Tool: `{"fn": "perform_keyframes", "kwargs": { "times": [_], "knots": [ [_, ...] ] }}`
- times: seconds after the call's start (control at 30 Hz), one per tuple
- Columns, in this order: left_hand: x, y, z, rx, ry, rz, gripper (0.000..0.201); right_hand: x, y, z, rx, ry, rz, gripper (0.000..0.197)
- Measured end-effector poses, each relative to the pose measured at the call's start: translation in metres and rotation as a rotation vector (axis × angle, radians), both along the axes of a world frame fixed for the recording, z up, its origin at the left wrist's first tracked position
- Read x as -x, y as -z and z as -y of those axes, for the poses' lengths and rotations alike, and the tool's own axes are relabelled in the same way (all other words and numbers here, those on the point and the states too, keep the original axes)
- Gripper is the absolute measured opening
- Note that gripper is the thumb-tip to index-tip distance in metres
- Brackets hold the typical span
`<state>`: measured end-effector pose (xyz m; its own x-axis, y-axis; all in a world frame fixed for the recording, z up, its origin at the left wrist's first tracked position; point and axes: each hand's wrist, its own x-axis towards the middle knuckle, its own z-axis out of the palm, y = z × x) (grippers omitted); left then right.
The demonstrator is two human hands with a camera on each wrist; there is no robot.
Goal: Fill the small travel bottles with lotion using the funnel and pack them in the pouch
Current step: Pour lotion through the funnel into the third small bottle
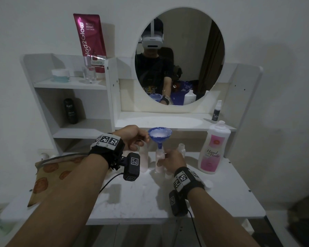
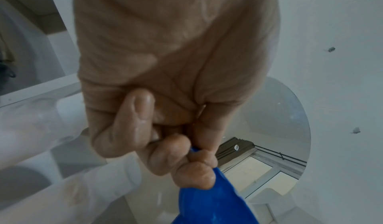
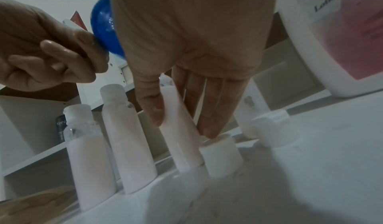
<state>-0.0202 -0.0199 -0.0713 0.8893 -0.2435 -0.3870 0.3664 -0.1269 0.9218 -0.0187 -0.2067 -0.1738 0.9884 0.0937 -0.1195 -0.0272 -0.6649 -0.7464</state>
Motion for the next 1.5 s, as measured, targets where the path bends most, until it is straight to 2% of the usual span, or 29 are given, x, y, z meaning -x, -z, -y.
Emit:
{"fn": "perform_keyframes", "kwargs": {
  "times": [0.2,0.33,0.47,0.67,1.13,1.5],
  "knots": [
    [0.0,0.001,0.0,0.007,-0.001,-0.005,0.014,-0.004,0.005,0.001,-0.006,0.001,0.001,0.02],
    [0.002,-0.002,0.001,0.004,-0.003,0.005,0.014,0.004,-0.005,0.001,0.003,0.003,0.014,0.012],
    [0.002,-0.005,0.001,0.009,0.005,0.007,0.014,0.009,-0.009,0.002,-0.003,0.013,-0.001,0.012],
    [0.001,-0.003,0.0,0.008,0.013,0.008,0.012,0.01,-0.011,0.003,-0.01,0.01,0.002,0.02],
    [0.0,0.0,0.002,0.015,0.0,-0.001,0.017,0.011,-0.012,0.002,-0.029,-0.003,-0.019,0.022],
    [-0.002,0.002,0.003,0.007,0.025,0.003,0.013,0.015,-0.017,0.002,-0.03,0.002,-0.031,0.02]
  ]
}}
